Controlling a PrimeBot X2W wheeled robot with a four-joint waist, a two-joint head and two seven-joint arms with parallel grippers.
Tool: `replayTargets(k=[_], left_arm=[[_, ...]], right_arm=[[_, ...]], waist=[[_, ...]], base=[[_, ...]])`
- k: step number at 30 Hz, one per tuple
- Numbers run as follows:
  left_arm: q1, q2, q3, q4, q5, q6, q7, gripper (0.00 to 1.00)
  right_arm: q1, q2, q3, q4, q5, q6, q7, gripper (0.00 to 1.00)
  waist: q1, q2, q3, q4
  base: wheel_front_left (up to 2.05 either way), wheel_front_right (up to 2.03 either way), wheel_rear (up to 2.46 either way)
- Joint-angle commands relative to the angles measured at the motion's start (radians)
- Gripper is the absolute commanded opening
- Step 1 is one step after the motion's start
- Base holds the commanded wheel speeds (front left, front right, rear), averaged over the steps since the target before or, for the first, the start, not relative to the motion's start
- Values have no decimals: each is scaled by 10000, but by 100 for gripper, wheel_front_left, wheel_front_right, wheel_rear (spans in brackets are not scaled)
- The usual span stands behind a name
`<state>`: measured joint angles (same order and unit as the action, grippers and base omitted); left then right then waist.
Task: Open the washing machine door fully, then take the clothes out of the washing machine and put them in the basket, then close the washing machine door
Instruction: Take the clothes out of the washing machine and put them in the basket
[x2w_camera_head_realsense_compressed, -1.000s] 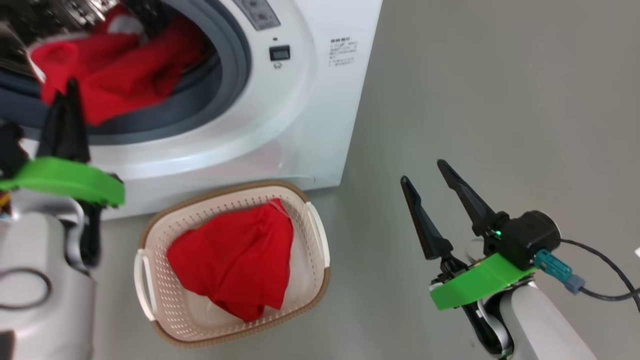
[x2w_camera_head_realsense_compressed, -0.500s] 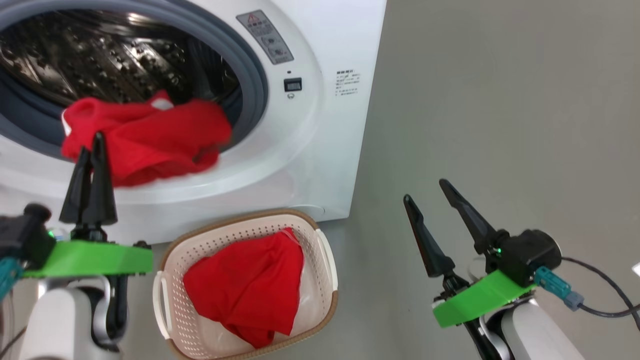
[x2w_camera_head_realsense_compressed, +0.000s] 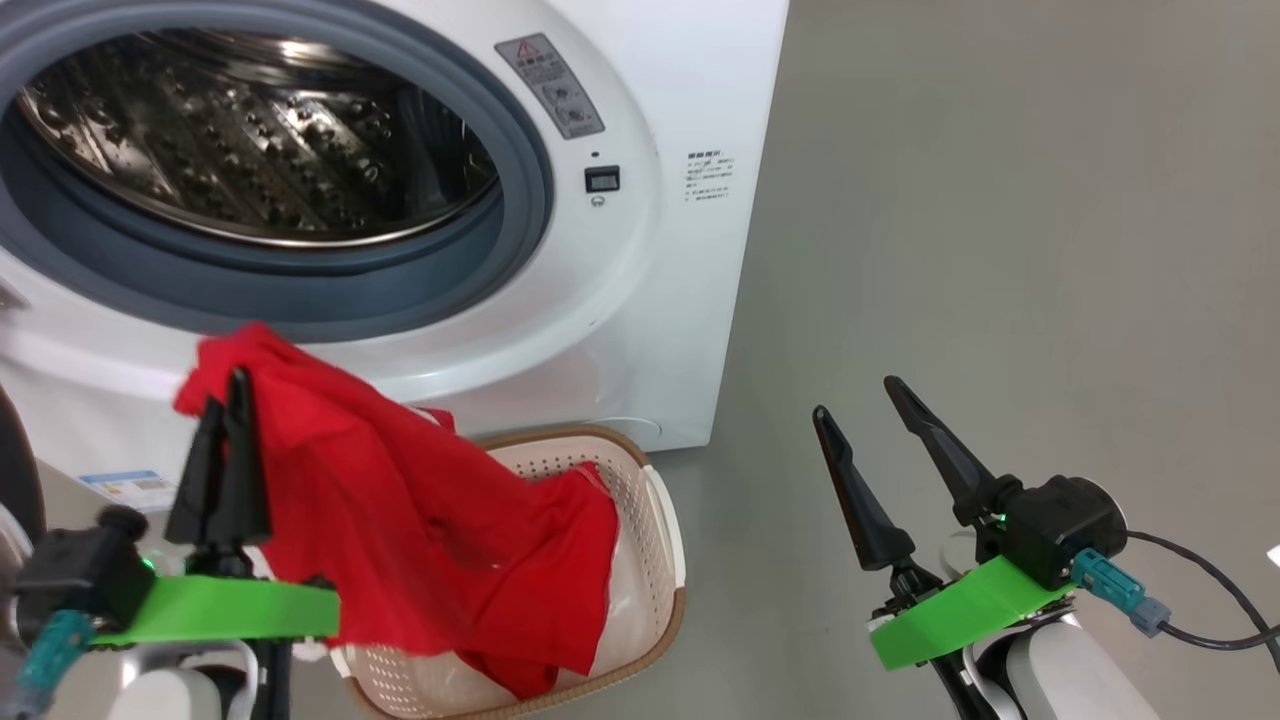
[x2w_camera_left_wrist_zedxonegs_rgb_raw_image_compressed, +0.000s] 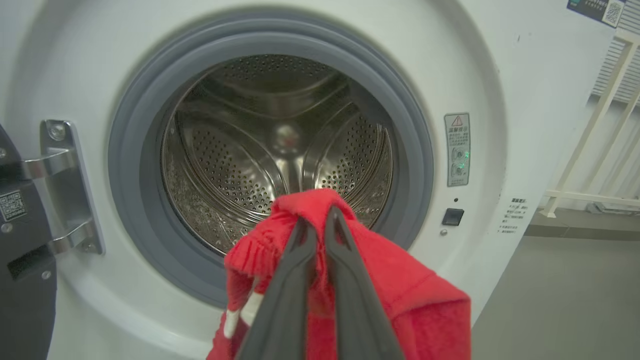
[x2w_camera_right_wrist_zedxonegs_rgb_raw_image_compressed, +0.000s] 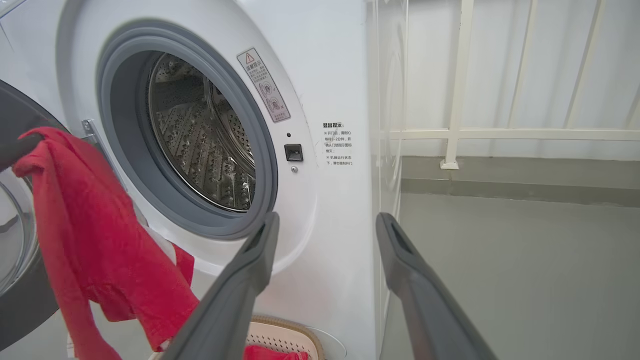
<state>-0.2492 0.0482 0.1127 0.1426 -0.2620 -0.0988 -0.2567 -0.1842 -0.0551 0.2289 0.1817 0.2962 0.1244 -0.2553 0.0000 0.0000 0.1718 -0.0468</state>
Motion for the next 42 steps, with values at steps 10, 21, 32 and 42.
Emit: replayTargets(k=[10, 21, 32, 42], left_arm=[[-478, 76, 72, 2296, -376, -171, -51, 0], [-2192, 236, -463, 5879, -637, -299, -51, 0], [-3741, 434, -1476, 9030, -1641, -316, 324, 0], [-4531, 653, -2043, 10827, -1969, -317, 314, 0]], right_arm=[[-274, 49, 197, -73, 35, 63, -65, 100], [-625, 49, 172, -120, 41, 63, -65, 100], [-998, 49, 300, -155, 31, 63, -65, 100], [-1313, 49, 465, -254, 132, 63, -65, 100]], waist=[[0, 0, 658, 16], [0, 0, 1539, -158], [0, 0, 2600, -347], [0, 0, 3255, -661]], base=[[0, 0, 0], [0, 0, 0], [0, 0, 0], [0, 0, 0]])
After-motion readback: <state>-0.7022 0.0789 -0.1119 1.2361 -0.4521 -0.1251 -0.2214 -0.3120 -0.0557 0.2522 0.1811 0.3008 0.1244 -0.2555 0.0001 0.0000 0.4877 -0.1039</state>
